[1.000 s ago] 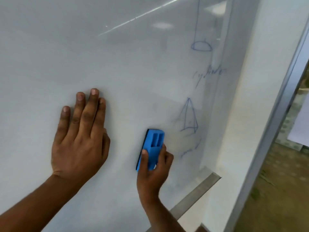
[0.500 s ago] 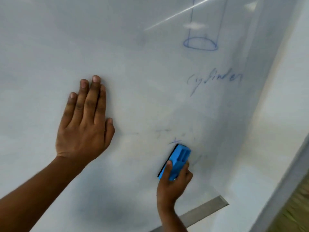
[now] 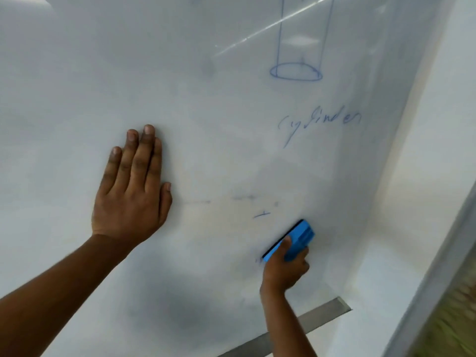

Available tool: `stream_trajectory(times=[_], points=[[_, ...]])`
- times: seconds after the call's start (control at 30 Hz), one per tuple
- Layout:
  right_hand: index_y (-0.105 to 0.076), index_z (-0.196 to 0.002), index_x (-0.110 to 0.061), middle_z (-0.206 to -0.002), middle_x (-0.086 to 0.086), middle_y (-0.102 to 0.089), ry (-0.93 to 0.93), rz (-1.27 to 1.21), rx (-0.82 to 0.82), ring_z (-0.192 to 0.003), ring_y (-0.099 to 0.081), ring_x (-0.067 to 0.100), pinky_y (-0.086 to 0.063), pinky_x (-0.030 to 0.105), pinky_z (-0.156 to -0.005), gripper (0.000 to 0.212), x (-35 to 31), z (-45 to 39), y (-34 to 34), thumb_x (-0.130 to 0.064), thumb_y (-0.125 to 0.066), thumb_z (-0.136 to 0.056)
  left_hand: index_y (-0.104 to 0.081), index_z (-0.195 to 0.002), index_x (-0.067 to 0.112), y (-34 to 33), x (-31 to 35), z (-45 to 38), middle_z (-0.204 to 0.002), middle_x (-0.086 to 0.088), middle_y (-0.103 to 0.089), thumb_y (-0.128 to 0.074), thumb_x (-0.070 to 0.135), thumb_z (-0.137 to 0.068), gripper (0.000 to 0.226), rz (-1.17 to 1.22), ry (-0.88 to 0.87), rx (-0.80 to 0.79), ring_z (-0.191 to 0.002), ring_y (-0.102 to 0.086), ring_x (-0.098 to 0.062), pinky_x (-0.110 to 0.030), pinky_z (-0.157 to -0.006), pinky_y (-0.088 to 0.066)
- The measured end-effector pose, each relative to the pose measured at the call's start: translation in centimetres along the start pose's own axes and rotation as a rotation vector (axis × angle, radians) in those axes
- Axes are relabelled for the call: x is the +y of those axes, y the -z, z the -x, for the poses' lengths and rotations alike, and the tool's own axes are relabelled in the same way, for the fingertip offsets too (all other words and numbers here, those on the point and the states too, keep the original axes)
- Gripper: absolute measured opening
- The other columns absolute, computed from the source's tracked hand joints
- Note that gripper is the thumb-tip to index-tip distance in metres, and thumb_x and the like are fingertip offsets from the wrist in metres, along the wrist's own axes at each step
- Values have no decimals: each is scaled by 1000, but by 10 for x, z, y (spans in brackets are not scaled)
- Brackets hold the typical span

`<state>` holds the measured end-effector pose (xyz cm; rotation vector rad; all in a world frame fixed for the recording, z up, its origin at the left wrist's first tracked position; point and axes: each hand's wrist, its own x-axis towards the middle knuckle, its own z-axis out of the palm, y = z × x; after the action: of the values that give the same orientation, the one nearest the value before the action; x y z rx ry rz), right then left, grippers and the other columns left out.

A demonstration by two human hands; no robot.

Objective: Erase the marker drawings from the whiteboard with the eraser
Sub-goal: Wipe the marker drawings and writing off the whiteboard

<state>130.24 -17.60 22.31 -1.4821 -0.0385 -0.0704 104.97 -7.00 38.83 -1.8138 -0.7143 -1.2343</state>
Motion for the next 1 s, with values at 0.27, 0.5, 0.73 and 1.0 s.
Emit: stream_trajectory(times=[0.27,0.5,0.73,1.0], points=[[-44,-152,-15,-123,2,-48,1022,110,-365,-111,-50,16,-48,20,-88,66,-29,93,-22,-58,-54,-102,-15,-171,-3,1,-5,2,-181,-17,-8,-38,28,-112,70,60,-30,-14,-169,-3,-31,-46,-138,-4],[-47,-149,-1,-125,34,-53,-109,63,109,-113,-58,51,-49,49,-92,64,-5,-36,1,-47,-54,-104,-16,-171,-2,-2,-1,4,-181,-16,-8,-40,25,-111,70,86,-16,11,-169,-2,-30,-45,-138,-5],[-39,-157,-25,-126,-2,-46,1020,123,-427,-114,-48,16,-50,29,-89,70,9,137,-23,-53,-62,-98,-14,-171,-2,-3,-5,6,-181,-17,-11,-40,25,-112,70,94,-41,24,-169,-6,-31,-46,-138,-7],[-48,-150,-6,-120,25,-56,336,-48,59,-106,-62,42,-56,55,-86,78,-10,-60,-7,-62,-50,-95,-16,-170,-3,-2,-2,8,-180,-18,-13,-41,25,-111,70,66,-55,40,-169,-6,-31,-46,-138,-10]])
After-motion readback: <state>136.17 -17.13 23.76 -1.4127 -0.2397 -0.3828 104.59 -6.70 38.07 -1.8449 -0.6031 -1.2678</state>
